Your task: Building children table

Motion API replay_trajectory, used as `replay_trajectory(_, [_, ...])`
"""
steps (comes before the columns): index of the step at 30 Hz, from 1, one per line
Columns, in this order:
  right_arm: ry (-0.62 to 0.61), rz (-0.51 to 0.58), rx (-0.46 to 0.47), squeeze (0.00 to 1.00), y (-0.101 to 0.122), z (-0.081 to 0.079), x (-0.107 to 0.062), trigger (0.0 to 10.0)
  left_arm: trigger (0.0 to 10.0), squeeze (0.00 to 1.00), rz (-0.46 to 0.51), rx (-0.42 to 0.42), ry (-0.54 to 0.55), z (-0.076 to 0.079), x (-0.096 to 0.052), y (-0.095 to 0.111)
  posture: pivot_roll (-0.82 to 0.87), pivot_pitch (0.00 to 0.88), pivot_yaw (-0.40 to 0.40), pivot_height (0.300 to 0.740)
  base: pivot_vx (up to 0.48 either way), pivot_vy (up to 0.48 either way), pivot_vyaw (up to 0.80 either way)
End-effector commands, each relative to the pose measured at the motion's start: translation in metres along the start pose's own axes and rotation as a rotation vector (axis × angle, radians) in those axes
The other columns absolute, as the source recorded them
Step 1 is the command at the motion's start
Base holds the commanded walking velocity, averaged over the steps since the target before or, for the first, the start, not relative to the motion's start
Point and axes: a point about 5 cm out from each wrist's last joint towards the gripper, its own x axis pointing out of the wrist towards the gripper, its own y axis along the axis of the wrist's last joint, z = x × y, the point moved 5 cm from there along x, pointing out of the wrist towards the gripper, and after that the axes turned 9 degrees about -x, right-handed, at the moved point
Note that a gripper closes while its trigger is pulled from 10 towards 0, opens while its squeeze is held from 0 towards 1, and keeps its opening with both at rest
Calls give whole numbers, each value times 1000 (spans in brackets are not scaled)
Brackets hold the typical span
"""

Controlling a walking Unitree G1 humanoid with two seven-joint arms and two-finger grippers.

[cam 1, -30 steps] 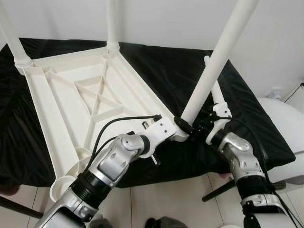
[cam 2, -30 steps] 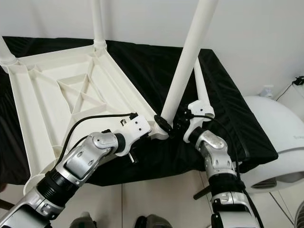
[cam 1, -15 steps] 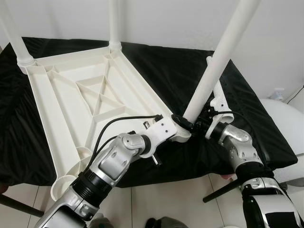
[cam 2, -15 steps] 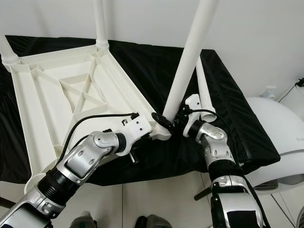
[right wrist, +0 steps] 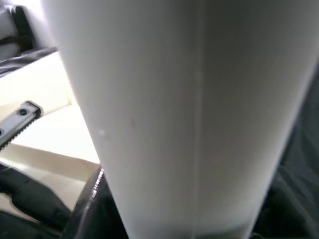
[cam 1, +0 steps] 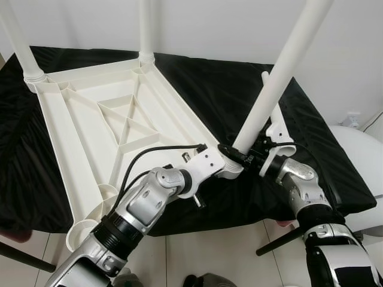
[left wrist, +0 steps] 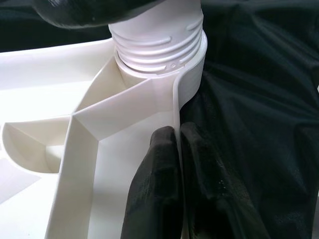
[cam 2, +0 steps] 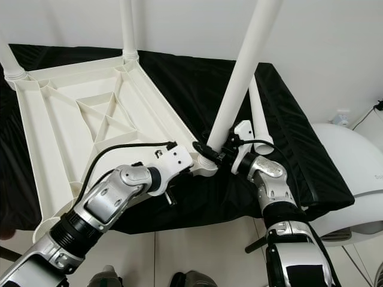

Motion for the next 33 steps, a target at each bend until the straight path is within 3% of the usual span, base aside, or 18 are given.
replay_trajectory(1, [-83, -19, 37, 0, -7, 7, -8, 10000, 10000, 0, 42, 30, -40, 7, -1, 12, 44, 0, -115, 740, 0, 0, 0])
replay_trajectory(9, [-224, -25, 3, 0, -3, -2, 6, 10000, 10000, 0, 42, 31, -44, 9, -1, 11, 44, 0, -117, 740, 0, 0, 0])
replay_trajectory(14, [-382, -15, 51, 0, -2, -13, 15, 10000, 10000, 0, 41, 30, -46, 10, -1, 11, 45, 0, -116, 740, 0, 0, 0])
replay_trajectory(17, [-407, -15, 62, 0, -1, -15, 16, 10000, 10000, 0, 40, 30, -47, 10, -2, 11, 45, 0, -116, 740, 0, 0, 0])
replay_trajectory(20, [-510, -24, 96, 0, 0, -13, 18, 10000, 10000, 0, 40, 32, -48, 10, -1, 10, 39, 0, -112, 740, 0, 0, 0])
replay_trajectory(21, [-597, -29, 103, 0, 3, -12, 21, 10000, 10000, 0, 41, 34, -51, 10, 0, 11, 32, 0, -110, 740, 0, 0, 0])
replay_trajectory(28, [-723, -60, 101, 0, 13, -16, 33, 10000, 10000, 0, 48, 35, -46, 9, 0, 15, 35, 0, -115, 740, 0, 0, 0])
replay_trajectory(33, [-696, -50, 90, 0, 17, -24, 38, 10000, 10000, 0, 51, 28, -37, 7, -1, 14, 43, 0, -121, 740, 0, 0, 0])
